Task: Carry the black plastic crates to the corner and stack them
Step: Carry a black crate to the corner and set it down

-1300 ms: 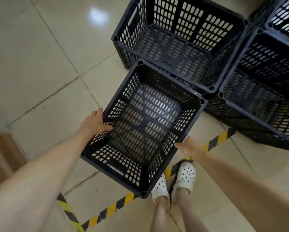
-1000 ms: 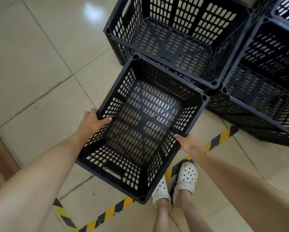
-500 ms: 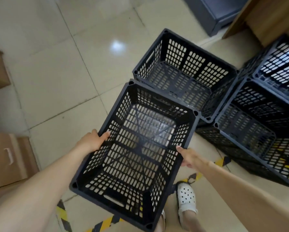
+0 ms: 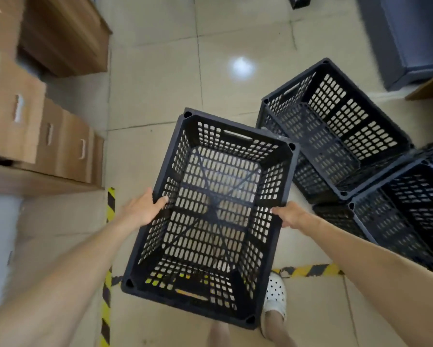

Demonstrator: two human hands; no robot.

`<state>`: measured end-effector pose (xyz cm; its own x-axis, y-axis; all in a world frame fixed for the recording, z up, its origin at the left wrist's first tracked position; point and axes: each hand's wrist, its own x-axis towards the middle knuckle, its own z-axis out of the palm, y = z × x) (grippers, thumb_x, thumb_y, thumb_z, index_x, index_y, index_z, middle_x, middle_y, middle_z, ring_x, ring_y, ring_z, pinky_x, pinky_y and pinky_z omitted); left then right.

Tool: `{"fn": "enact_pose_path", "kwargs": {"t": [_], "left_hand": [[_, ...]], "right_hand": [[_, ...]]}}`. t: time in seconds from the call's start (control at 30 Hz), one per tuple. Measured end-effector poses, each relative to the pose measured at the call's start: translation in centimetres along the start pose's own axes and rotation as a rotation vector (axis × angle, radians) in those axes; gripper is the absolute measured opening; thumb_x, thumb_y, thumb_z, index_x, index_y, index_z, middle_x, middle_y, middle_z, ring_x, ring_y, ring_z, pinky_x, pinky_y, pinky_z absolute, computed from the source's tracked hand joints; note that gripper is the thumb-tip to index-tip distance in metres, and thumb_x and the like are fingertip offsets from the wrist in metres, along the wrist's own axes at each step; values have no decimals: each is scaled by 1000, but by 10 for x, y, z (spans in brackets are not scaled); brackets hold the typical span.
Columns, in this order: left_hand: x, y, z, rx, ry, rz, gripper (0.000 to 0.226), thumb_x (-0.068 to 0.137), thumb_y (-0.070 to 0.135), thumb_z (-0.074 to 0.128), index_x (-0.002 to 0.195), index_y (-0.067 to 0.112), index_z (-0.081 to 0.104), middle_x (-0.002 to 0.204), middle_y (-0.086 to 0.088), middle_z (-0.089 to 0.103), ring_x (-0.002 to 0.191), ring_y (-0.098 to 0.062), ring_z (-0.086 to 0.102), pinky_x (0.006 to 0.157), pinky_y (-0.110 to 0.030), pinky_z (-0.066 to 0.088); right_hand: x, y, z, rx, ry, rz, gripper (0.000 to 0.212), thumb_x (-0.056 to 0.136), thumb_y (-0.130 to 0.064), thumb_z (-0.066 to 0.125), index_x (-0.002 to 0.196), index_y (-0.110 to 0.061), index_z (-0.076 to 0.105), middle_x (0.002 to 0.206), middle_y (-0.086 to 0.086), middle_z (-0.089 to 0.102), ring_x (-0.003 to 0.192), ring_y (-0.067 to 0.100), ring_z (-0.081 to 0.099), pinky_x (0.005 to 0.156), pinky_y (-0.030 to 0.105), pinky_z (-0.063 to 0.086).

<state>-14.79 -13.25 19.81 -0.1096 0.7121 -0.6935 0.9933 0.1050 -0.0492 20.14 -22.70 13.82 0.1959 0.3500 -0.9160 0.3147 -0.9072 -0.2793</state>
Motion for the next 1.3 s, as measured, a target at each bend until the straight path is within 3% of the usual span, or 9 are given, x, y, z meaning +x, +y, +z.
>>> {"fn": "enact_pose_path", "kwargs": {"t": [0.13, 0.3, 0.47, 0.6, 0.73, 0.9, 1.03, 1.17, 1.3], "left_hand": [[-45, -34, 14, -48, 18, -37, 62, 97, 62, 29, 137, 15, 37, 109, -12, 66, 99, -33, 63, 87, -42, 51], [-90, -74, 34, -107, 2, -135, 62, 97, 63, 24, 135, 15, 37, 114, -14, 61, 103, -33, 60, 87, -41, 48], [-129, -130, 74, -230, -49, -224, 63, 101, 55, 21, 144, 11, 30, 94, -12, 65, 73, -23, 61, 68, -36, 52], [-165, -179, 106, -318, -74, -304, 58, 103, 50, 20, 141, 9, 33, 67, 2, 47, 56, -13, 49, 56, -30, 43], [-190, -240, 134, -419, -121, -352, 59, 103, 48, 26, 146, 8, 27, 79, -4, 61, 67, -17, 60, 60, -31, 48], [-221, -313, 164, -597, -134, -431, 50, 103, 33, 41, 143, 6, 30, 83, -3, 59, 70, -15, 59, 57, -25, 43], [-248, -365, 179, -710, -156, -546, 42, 102, 26, 44, 138, 7, 35, 84, -2, 53, 75, -17, 55, 68, -30, 46], [-264, -407, 194, -862, -162, -686, 41, 100, 26, 48, 133, 3, 43, 117, -15, 60, 106, -30, 59, 89, -36, 50], [-268, -431, 205, -847, -164, -745, 39, 101, 29, 46, 132, 5, 39, 110, -13, 58, 99, -32, 60, 84, -36, 52]], "right_hand": [[-55, -31, -2, -122, -85, -36, 36, 96, -16, 53, 121, 8, 59, 123, 27, 62, 117, 41, 59, 94, 42, 50], [-107, -63, 15, -204, -148, -53, 36, 100, -11, 47, 132, 6, 47, 132, 23, 56, 108, 32, 60, 55, 23, 51], [-132, -75, 70, -233, -213, -44, 15, 100, -7, 48, 113, 0, 47, 89, 13, 59, 74, 20, 58, 41, 19, 50], [-135, -76, 132, -325, -227, -47, 15, 98, -2, 49, 111, 6, 48, 98, 20, 61, 81, 27, 60, 62, 25, 55], [-145, -80, 199, -558, -184, -93, 17, 100, -10, 48, 85, -3, 49, 76, 10, 56, 60, 16, 52, 38, 20, 42], [-139, -88, 286, -707, -203, -169, 16, 95, -16, 54, 89, -2, 56, 100, 22, 67, 89, 32, 66, 82, 36, 55], [-155, -113, 355, -803, -246, -230, 20, 94, -17, 56, 79, -5, 55, 94, 20, 66, 91, 36, 65, 85, 41, 55], [-174, -135, 415, -955, -217, -338, 29, 95, -22, 53, 73, -4, 49, 74, 16, 56, 65, 27, 52, 59, 30, 44], [-173, -161, 463, -1050, -274, -353, 28, 97, -24, 51, 81, -1, 50, 66, 14, 52, 57, 24, 51, 53, 28, 43]]}}
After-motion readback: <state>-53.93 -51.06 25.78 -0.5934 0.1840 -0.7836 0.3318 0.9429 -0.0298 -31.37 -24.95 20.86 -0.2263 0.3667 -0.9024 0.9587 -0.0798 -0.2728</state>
